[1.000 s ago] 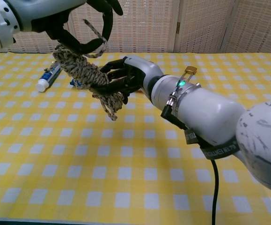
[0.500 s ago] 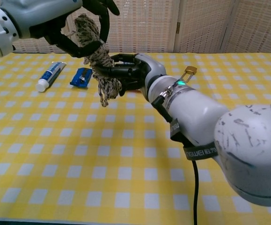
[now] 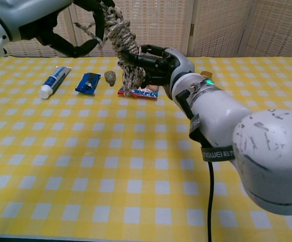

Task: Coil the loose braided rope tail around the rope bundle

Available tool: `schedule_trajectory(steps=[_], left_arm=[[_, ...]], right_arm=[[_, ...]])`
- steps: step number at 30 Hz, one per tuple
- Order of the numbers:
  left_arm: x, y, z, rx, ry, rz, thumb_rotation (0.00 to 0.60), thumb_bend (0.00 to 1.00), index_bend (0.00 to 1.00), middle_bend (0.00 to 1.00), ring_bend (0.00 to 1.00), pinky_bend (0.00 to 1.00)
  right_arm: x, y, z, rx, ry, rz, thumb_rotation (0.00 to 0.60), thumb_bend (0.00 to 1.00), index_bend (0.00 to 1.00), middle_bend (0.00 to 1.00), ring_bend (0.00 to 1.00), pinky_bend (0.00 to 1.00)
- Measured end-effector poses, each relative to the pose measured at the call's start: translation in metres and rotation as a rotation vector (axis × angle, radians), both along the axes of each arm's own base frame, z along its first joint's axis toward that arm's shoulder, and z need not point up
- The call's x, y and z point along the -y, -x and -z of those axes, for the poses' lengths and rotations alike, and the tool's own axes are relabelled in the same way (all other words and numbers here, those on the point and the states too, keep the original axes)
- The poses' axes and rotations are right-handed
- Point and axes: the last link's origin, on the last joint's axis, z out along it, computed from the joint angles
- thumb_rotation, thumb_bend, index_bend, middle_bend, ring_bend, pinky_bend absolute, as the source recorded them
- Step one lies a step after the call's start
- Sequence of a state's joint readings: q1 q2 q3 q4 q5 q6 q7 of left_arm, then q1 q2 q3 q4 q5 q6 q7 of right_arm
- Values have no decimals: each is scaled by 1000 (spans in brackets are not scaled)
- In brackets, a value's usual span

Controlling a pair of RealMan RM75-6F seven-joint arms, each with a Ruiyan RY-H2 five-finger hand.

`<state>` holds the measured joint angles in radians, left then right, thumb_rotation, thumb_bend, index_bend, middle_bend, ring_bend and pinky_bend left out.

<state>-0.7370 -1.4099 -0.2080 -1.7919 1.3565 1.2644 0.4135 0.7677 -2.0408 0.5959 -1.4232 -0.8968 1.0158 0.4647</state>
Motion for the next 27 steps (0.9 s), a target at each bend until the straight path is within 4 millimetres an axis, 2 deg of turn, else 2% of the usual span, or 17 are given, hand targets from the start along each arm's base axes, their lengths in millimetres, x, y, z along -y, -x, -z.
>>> schedule_trajectory(steps=[8, 14, 21, 27], left_arm=[[-1, 0, 0, 5, -31, -8, 600, 556, 600, 56, 1, 0], [-2, 0, 1, 8, -38, -43, 600, 556, 602, 49, 0, 0], [-5, 7, 4, 30, 45, -124, 600, 556, 601, 49, 0, 0], [-8, 14, 4, 45, 120, -179, 600, 556, 601, 50, 5, 0]], right_arm=[[0, 5, 0, 8, 9, 21, 600, 559, 950, 781, 869, 725], [-2, 6, -2, 17, 54, 21, 600, 559, 950, 781, 868, 725], [-7, 6, -7, -48, 132, -65, 600, 560, 950, 781, 870, 725], [-2, 2, -20, -98, 159, -121, 600, 559, 950, 781, 868, 725]])
